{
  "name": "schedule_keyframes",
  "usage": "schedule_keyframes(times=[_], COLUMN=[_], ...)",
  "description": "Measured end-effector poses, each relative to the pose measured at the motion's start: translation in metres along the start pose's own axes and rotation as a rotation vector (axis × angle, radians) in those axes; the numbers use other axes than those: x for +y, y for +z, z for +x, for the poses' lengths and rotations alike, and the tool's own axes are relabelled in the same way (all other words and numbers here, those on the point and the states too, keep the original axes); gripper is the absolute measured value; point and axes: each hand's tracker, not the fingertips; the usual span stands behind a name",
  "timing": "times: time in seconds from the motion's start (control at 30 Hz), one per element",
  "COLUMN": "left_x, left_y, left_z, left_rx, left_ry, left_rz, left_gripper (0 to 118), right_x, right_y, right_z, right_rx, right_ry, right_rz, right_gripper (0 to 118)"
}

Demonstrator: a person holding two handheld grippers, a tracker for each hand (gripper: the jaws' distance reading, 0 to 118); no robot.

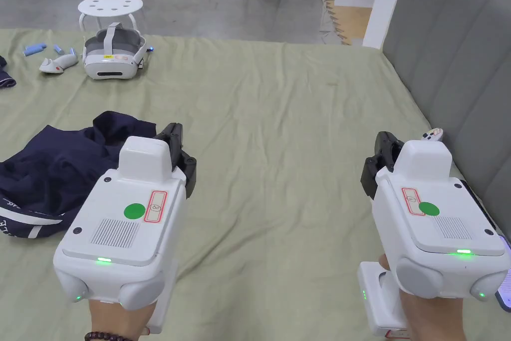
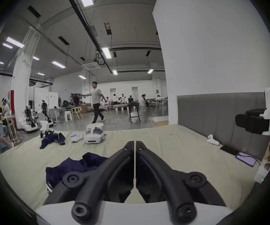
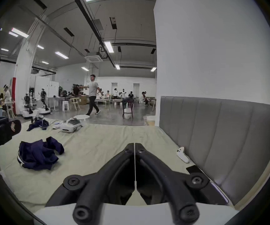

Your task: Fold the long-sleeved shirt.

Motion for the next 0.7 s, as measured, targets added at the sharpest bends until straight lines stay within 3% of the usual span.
schedule_keyframes(times=[0.07, 0.43, 0.7], left_x=[0.002, 0.004, -0.003], left_y=[0.003, 0.069, 0.068], left_z=[-0.013, -0.131, -0.146], left_rx=[0.032, 0.413, 0.410], left_ry=[-0.004, -0.033, 0.003], left_rz=[0.014, 0.001, -0.070], left_gripper=[6, 6, 6], right_x=[0.001, 0.009, 0.001], right_y=[-0.006, -0.023, -0.027], right_z=[-0.016, -0.178, -0.217], right_rx=[0.021, 0.455, 0.533], right_ry=[-0.007, -0.018, 0.026], right_rz=[0.001, 0.026, 0.014], right_gripper=[0, 0, 0])
